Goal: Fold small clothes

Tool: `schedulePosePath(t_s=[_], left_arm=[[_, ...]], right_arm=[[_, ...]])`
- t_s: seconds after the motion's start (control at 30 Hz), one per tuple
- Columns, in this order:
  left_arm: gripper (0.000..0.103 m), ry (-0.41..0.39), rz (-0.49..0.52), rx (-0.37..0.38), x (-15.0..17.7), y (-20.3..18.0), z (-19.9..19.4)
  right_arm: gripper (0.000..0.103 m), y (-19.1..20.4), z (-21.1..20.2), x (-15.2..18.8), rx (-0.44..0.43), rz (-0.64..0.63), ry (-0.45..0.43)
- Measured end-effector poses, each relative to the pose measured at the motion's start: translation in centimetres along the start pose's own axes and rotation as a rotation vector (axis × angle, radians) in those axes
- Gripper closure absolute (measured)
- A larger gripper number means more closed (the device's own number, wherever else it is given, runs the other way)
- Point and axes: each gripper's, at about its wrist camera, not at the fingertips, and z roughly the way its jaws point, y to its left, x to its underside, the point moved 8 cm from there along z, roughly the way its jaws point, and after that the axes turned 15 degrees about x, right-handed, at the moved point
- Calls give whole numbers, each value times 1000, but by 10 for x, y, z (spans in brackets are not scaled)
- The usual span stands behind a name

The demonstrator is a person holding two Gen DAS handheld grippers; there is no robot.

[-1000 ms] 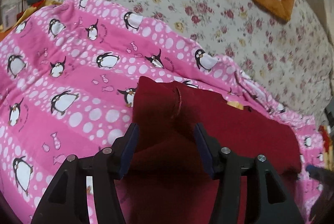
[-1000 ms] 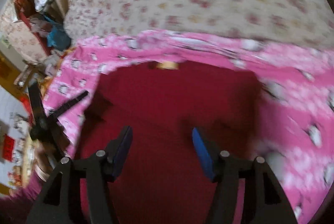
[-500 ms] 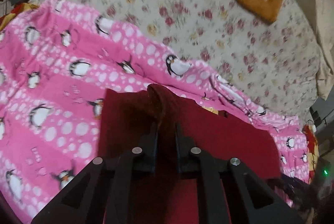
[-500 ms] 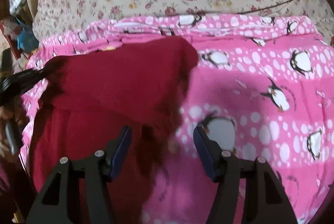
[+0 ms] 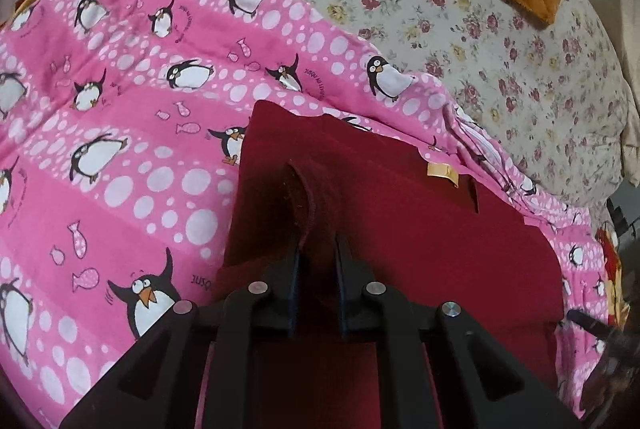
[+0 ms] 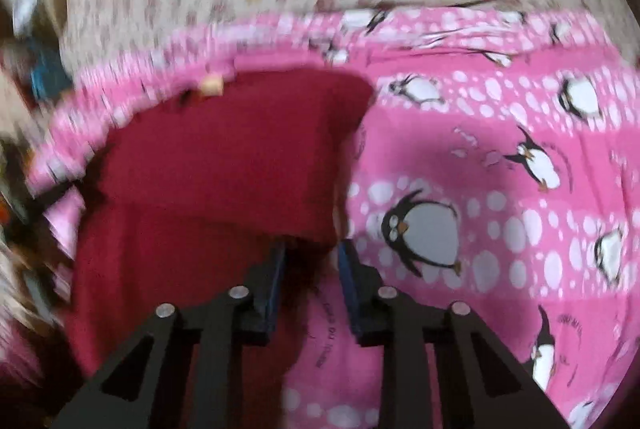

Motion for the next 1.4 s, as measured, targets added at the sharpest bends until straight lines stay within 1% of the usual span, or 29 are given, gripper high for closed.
schedulePosePath(t_s=[0.03,0.07,0.13,0.17,0.27,0.3,0.33,0.37,0.4,0.43,0.47,0.5,0.53,0.57,0.63,0.7,0.77,0.83,0.87,0.93,0.97,1.03,1.1,1.13,1.2,1.3,1.4], left_arm=[[103,0,-7,1,0,1,1],[103,0,-9,0,0,2,1],[103,-2,0,-9,1,1,2],[103,-2,9,-16,1,0,2],[103,-3,41,-40,3,-3,3],[103,-2,52,-45,3,-4,3],[103,0,62,-49,4,-5,3],[103,4,69,-47,4,-6,3],[103,7,69,-42,4,-7,3],[99,9,67,-32,4,-8,2],[97,10,63,-20,5,-8,3],[96,14,62,-14,6,-9,5],[95,24,69,-19,8,-10,8],[95,32,84,-34,9,-11,10],[94,33,124,-64,11,-14,11],[94,36,140,-73,13,-15,10],[94,34,138,-72,12,-14,10],[94,33,133,-70,12,-14,11],[94,32,134,-71,12,-14,11],[94,32,136,-73,12,-14,11],[94,31,138,-74,12,-14,10],[94,29,141,-76,11,-14,10],[93,29,142,-76,12,-14,10],[93,30,143,-77,12,-14,10],[93,30,151,-82,12,-14,10],[93,28,168,-93,13,-15,10],[93,29,192,-120,17,-18,5]], right_arm=[[45,-4,-3,-7,-24,47,-18],[42,-8,-1,-18,-44,108,-31],[41,-7,8,-31,-60,154,-30],[41,-2,21,-40,-70,165,-21],[41,11,55,-51,-73,146,31],[45,14,64,-53,-65,135,41],[62,16,70,-55,-43,121,40],[76,16,71,-56,-5,107,25],[88,15,68,-58,18,95,3],[90,16,61,-60,35,70,-27],[90,15,58,-60,64,46,-47],[91,12,57,-60,106,29,-61],[91,6,61,-61,138,20,-60],[91,-1,73,-58,162,28,-32],[90,-7,81,-56,131,76,-11],[89,-8,73,-58,106,107,-20],[86,-9,59,-56,124,111,-26],[80,-6,45,-51,129,92,-32],[78,-1,36,-46,108,74,-38],[61,6,26,-38,95,34,-42],[60,11,24,-32,103,-4,-38],[60,14,27,-22,131,-48,-21],[60,10,40,-10,196,-88,14],[59,6,44,-6,210,-92,32],[59,-2,42,0,177,-54,25],[59,-7,27,4,182,-40,19],[59,-12,6,13,174,-46,22]])
